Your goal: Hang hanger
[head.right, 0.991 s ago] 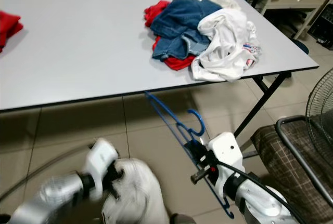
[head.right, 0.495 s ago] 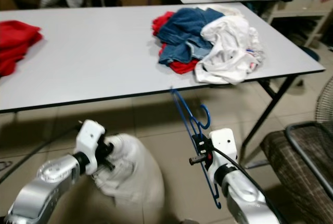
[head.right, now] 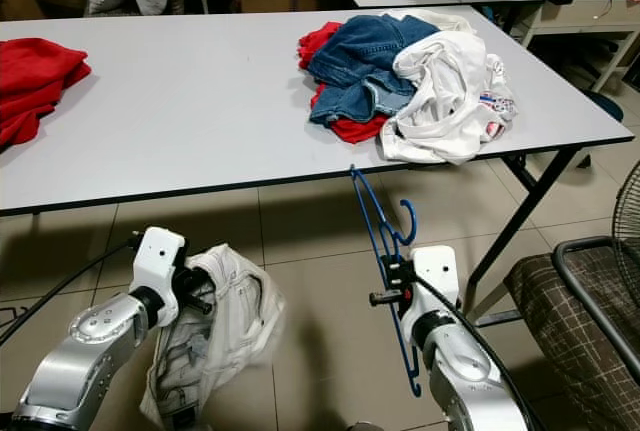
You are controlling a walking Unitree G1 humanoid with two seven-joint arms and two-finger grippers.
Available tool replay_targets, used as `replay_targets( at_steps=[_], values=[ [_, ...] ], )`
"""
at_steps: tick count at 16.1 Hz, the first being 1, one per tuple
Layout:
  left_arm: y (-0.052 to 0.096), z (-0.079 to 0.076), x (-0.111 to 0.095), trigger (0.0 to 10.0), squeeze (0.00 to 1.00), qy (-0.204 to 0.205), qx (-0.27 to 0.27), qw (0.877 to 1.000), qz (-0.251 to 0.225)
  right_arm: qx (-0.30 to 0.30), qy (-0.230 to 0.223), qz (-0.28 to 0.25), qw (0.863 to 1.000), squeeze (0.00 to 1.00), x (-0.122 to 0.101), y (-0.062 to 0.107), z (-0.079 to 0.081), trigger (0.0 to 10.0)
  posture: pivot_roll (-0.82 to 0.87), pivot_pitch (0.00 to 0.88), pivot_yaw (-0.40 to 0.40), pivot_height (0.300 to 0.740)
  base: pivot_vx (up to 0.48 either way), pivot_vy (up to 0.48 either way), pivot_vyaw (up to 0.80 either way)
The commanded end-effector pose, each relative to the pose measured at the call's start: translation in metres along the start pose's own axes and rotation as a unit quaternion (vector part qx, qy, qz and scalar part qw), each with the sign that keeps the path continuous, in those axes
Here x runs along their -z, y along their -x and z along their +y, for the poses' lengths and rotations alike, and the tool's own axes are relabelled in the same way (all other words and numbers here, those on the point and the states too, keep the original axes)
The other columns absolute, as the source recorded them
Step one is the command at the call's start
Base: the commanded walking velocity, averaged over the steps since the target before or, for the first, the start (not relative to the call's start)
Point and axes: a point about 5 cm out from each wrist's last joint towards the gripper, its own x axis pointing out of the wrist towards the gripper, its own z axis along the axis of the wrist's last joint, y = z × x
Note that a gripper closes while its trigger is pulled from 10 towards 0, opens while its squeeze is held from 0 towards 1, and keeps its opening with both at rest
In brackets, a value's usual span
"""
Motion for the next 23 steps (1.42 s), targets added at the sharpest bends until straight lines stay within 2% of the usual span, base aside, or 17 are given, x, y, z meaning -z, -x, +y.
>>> replay_targets(
  at_steps=[1, 4, 5, 6, 9, 11, 15, 18, 21, 23],
  values=[
    [0.0, -0.001, -0.005, 10.0, 0.0, -0.007, -0.001, 1.0, -0.019, 0.002, 0.002, -0.001, 1.0, 0.0, 0.0, 0.002, -0.003, 10.0, -0.01, 0.0, -0.011, 0.74, 0.0, -0.48, 0.52],
    [0.002, -0.005, -0.003, 10.0, 0.0, -0.007, 0.0, 1.0, -0.018, -0.013, 0.013, 0.001, 1.0, 0.0, 0.001, 0.002, -0.002, 10.0, -0.01, 0.0, -0.018, 0.74, 0.0, -0.48, 0.8],
    [0.003, -0.005, -0.003, 10.0, 0.0, 0.029, 0.006, 0.999, -0.019, -0.011, 0.009, 0.001, 1.0, 0.0, 0.002, 0.003, -0.001, 10.0, -0.01, 0.0, -0.019, 0.74, 0.0, 0.431, 0.8],
    [0.005, -0.006, -0.002, 10.0, 0.0, 0.035, 0.014, 0.999, -0.014, -0.003, -0.007, 0.0, 1.0, 0.0, 0.003, 0.003, -0.003, 10.0, 0.0, 0.0, -0.019, 0.74, 0.0, 0.48, 0.0],
    [0.004, -0.006, -0.001, 10.0, 0.0, -0.013, 0.015, 1.0, -0.008, 0.011, -0.019, 0.002, 1.0, 0.0, 0.005, 0.003, -0.003, 10.0, -0.01, 0.0, -0.008, 0.74, 0.0, 0.16, 0.0],
    [-0.003, -0.006, -0.006, 10.0, 0.0, -0.019, 0.02, 0.999, -0.018, 0.051, -0.034, -0.005, 0.998, 0.0, 0.005, 0.008, -0.009, 10.0, -0.03, 0.0, 0.019, 0.74, 0.0, 0.0, 0.0],
    [-0.009, -0.009, -0.009, 10.0, 0.0, -0.017, 0.037, 0.999, -0.015, 0.083, -0.044, -0.013, 0.995, 0.0, 0.005, 0.018, -0.016, 10.0, -0.06, 0.0, 0.044, 0.74, 0.0, 0.0, 0.0],
    [-0.013, -0.015, -0.008, 10.0, 0.0, -0.02, 0.056, 0.998, -0.014, 0.09, -0.042, -0.012, 0.995, 0.0, 0.005, 0.023, -0.017, 10.0, -0.09, 0.0, 0.057, 0.74, -0.236, 0.0, 0.0],
    [-0.015, -0.016, -0.009, 10.0, 0.0, -0.019, 0.055, 0.998, -0.016, 0.093, -0.039, -0.011, 0.995, 0.0, 0.005, 0.025, -0.019, 10.0, -0.09, 0.0, 0.057, 0.74, -0.371, 0.0, 0.0],
    [-0.014, -0.013, -0.007, 10.0, 0.0, -0.028, 0.05, 0.998, -0.012, 0.092, -0.038, -0.011, 0.995, 0.0, 0.004, 0.022, -0.017, 10.0, -0.09, 0.0, 0.052, 0.74, 0.0, 0.0, 0.0]
  ],
)
